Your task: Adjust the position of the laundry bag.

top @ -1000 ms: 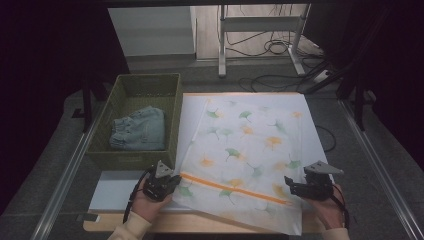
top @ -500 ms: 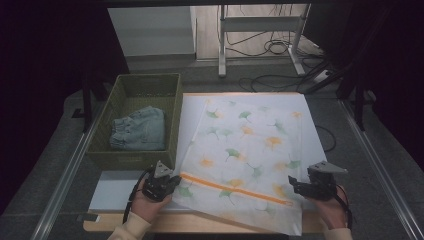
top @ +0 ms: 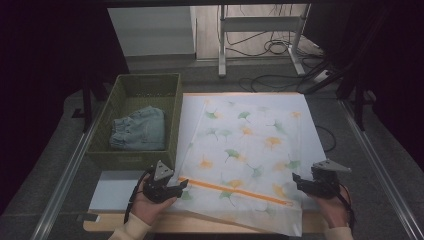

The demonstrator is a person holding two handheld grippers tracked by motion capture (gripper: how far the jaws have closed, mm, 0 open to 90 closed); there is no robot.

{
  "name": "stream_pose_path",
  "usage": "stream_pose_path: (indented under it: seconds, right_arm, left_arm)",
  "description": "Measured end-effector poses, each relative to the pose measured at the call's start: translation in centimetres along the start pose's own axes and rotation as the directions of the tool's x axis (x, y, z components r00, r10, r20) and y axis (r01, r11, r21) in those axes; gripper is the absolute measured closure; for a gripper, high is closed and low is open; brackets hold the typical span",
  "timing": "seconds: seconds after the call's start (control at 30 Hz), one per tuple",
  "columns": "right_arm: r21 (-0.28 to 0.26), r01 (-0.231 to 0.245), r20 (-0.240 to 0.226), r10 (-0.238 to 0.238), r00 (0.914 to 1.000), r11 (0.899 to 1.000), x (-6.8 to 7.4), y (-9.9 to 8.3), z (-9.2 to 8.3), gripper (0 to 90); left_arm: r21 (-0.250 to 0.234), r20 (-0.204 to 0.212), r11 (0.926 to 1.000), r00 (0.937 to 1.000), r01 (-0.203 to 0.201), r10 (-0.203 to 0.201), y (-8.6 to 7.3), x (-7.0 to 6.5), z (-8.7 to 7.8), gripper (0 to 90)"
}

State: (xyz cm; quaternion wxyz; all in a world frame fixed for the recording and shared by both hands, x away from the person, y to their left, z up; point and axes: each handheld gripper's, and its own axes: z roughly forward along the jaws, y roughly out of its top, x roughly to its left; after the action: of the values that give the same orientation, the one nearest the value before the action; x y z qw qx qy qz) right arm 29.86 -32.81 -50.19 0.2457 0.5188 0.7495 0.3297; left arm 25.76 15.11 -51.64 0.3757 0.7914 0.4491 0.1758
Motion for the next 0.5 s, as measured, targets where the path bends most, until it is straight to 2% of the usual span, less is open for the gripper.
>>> stream_pose_path:
  seconds: [0.1, 0.23, 0.33, 0.5]
  right_arm:
    - [0.022, -0.008, 0.005, 0.008, 1.0000, 1.000, -0.1, -0.1, 0.2, 26.6]
    - [0.034, -0.027, -0.001, 0.027, 0.9996, 0.999, -0.2, 0.4, 0.6, 28.2]
    - [0.047, -0.036, -0.010, 0.036, 0.9993, 0.998, -0.3, 0.8, 1.1, 31.0]
    - [0.068, -0.048, 0.010, 0.047, 0.9988, 0.997, -0.3, 1.4, 2.1, 33.9]
  left_arm:
    - [-0.006, 0.017, 1.0000, 0.9999, 0.004, -0.004, 0.0, 0.3, -0.1, 30.2]
    - [-0.017, 0.050, 0.9991, 0.9981, 0.038, -0.037, 0.1, 0.7, -0.4, 27.3]
    - [-0.016, 0.062, 0.9995, 0.9977, 0.028, -0.027, 0.2, 0.8, -0.4, 24.4]
    - [-0.015, 0.070, 0.9998, 0.9974, 0.015, -0.014, 0.1, 0.8, -0.3, 22.2]
